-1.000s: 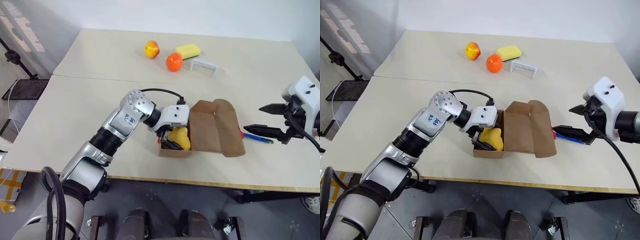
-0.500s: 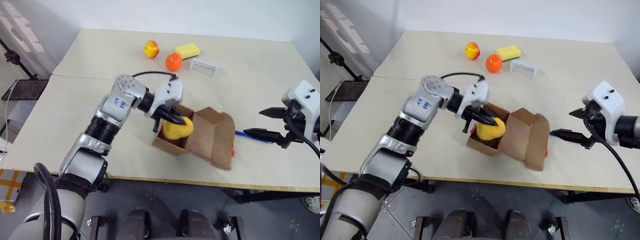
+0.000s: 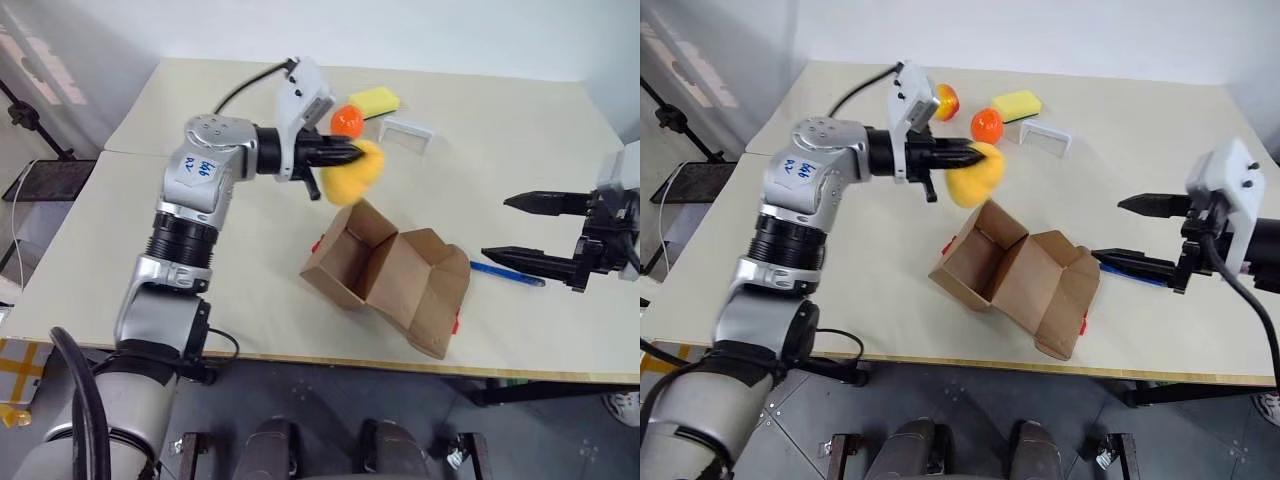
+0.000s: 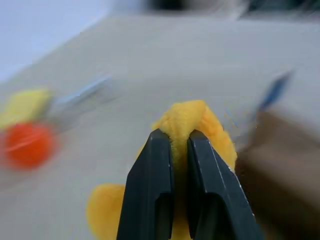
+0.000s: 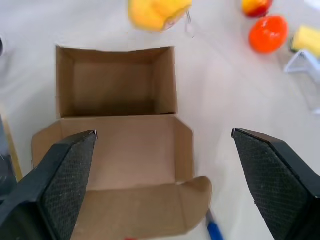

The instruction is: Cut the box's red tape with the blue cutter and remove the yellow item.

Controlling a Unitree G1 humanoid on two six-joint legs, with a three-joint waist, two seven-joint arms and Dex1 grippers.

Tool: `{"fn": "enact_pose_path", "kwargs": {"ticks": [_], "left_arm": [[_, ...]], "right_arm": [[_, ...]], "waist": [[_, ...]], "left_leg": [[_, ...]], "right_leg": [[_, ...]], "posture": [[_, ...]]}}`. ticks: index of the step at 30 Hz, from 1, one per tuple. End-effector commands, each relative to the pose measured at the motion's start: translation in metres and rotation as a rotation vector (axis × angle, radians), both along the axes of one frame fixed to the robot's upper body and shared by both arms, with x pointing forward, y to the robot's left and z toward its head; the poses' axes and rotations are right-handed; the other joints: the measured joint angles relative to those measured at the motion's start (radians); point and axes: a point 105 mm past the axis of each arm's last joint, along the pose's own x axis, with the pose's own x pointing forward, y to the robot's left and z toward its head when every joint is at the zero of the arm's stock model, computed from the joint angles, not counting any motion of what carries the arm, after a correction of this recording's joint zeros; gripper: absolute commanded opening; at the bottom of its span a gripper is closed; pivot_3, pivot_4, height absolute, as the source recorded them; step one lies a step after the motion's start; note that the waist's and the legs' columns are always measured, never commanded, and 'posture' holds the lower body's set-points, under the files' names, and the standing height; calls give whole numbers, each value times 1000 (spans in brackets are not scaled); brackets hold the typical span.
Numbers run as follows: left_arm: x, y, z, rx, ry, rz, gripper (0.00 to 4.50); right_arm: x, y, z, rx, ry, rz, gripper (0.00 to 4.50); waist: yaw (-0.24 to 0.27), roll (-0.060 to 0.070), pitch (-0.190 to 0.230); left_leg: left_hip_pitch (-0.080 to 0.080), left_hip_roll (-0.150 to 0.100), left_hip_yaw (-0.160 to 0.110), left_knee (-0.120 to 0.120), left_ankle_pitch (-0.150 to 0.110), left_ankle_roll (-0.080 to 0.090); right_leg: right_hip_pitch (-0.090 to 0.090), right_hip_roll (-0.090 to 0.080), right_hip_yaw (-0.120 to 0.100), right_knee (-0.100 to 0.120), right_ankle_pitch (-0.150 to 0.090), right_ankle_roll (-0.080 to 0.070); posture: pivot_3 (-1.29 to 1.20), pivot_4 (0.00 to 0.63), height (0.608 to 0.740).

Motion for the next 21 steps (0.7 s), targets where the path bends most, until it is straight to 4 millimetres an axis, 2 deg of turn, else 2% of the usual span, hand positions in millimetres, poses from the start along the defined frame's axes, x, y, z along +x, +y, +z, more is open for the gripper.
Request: {"fn": "enact_pose_path", "kwargs": {"ticks": [1,4,8,14,18,21], "left_arm": [[29,64,-11,111,-67,343,345],[31,96,-5,63,-67,474,1239],[17,105,-25,109,18,449,2481],[9,115,-27,104,48,485,4351],[1,113,-18,59,77,456,4469],[-12,104,-19,55,98,353,4469]], "right_arm": [[6,-5,8,-20,-56,-4,4500],[11,-7,4,-26,-46,3,4500],[20,-6,1,-27,-39,18,4500],[31,-3,0,-41,-30,48,4500],[36,-4,1,-46,-25,56,4500],[36,-8,0,-46,-28,69,4500]], "waist": [[0,0,0],[-3,0,0],[1,-1,0],[4,-1,1],[-3,-1,1],[-2,-1,1]], "left_leg": [[0,0,0,0,0,0],[0,0,0,0,0,0],[-2,-1,0,0,0,0],[-2,-1,-1,2,0,0],[-2,-1,-1,1,0,0],[-2,-1,0,1,0,0]], "right_leg": [[0,0,0,0,0,0],[-1,0,0,1,0,0],[-1,0,0,1,0,0],[1,0,0,1,0,0],[0,0,-1,1,0,0],[0,0,-1,2,0,0]], "posture": [[0,150,740],[0,150,740],[0,150,740],[0,150,740],[0,150,740],[0,150,740]]}}
